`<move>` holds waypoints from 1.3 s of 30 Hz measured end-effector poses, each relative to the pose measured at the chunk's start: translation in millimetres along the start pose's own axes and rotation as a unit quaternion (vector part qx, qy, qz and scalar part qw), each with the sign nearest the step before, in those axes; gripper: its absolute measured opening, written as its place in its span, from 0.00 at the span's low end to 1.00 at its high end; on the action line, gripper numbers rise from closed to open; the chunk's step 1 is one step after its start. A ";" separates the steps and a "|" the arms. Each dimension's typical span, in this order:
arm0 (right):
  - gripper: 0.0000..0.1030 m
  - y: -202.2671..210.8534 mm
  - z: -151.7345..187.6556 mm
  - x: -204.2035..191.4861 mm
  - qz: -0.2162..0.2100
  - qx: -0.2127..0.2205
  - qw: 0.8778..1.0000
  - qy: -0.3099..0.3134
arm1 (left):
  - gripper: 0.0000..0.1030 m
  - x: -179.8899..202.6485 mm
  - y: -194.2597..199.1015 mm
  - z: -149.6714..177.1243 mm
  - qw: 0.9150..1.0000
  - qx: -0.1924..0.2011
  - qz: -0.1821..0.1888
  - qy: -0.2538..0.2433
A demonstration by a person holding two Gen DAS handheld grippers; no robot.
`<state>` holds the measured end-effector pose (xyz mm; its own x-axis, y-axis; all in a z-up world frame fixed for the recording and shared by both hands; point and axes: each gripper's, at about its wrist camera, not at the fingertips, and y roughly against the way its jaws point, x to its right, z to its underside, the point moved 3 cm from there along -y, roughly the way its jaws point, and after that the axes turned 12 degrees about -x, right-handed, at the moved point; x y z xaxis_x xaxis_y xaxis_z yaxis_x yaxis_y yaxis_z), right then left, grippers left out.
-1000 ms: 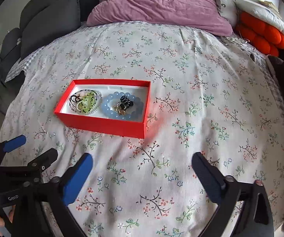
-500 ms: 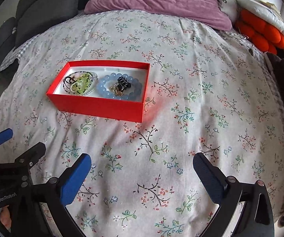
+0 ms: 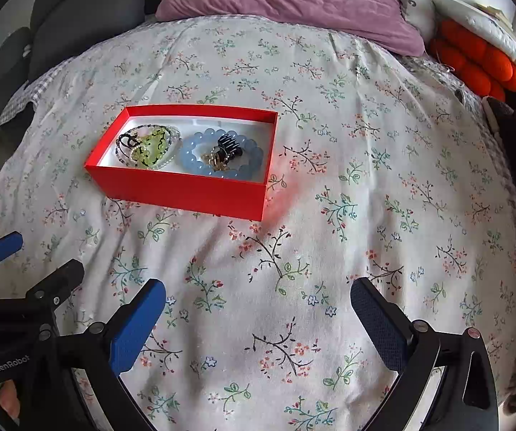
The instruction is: Organize jewelry
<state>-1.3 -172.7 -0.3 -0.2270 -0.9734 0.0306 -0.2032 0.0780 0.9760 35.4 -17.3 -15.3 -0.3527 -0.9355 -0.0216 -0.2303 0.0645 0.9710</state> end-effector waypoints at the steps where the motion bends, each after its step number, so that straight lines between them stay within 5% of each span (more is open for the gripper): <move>1: 1.00 0.0 0.1 0.1 0.000 0.000 1.000 0.000 | 0.98 0.1 0.0 0.0 1.000 0.000 0.000 0.000; 39: 1.00 -1.7 0.6 0.8 0.003 -0.001 1.000 0.001 | 0.98 0.5 -4.3 1.5 1.000 -0.004 0.000 -0.002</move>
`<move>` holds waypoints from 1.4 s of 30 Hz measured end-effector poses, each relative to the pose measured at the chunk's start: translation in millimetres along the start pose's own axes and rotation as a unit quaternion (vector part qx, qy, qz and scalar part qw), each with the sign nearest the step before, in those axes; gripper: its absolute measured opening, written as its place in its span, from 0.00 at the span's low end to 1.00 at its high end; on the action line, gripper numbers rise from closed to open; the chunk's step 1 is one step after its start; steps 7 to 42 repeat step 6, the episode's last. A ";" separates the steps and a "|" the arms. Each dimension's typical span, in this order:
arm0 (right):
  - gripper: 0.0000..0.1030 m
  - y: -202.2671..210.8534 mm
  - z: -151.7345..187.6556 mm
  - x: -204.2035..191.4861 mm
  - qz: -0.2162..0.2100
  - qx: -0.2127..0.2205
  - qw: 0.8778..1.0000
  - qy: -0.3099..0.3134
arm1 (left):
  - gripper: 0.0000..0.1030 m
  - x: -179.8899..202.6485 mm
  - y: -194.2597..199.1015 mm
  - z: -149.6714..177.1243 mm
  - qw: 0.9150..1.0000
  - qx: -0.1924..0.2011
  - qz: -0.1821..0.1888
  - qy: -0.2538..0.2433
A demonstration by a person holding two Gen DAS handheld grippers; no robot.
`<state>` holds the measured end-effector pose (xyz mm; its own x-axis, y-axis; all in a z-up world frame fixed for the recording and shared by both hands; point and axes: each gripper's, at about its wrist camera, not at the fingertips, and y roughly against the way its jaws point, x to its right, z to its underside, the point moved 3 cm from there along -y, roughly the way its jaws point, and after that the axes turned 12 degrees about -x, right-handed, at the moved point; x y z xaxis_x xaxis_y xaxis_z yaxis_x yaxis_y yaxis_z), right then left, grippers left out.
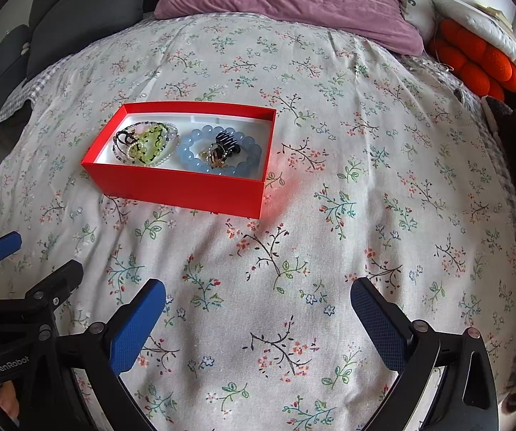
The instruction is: Organize jewelry
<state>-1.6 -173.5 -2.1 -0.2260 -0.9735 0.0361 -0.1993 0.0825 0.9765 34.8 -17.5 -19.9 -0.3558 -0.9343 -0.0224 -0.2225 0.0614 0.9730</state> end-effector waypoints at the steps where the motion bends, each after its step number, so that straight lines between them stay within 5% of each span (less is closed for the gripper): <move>1: 1.00 0.1 0.0 -0.1 0.000 0.000 1.000 0.000 | 0.98 -0.1 -0.8 0.5 1.000 -0.001 0.000 0.000; 42: 1.00 -4.2 4.7 1.3 0.005 -0.002 1.000 0.001 | 0.98 -3.7 -5.7 3.6 1.000 -0.003 0.011 0.003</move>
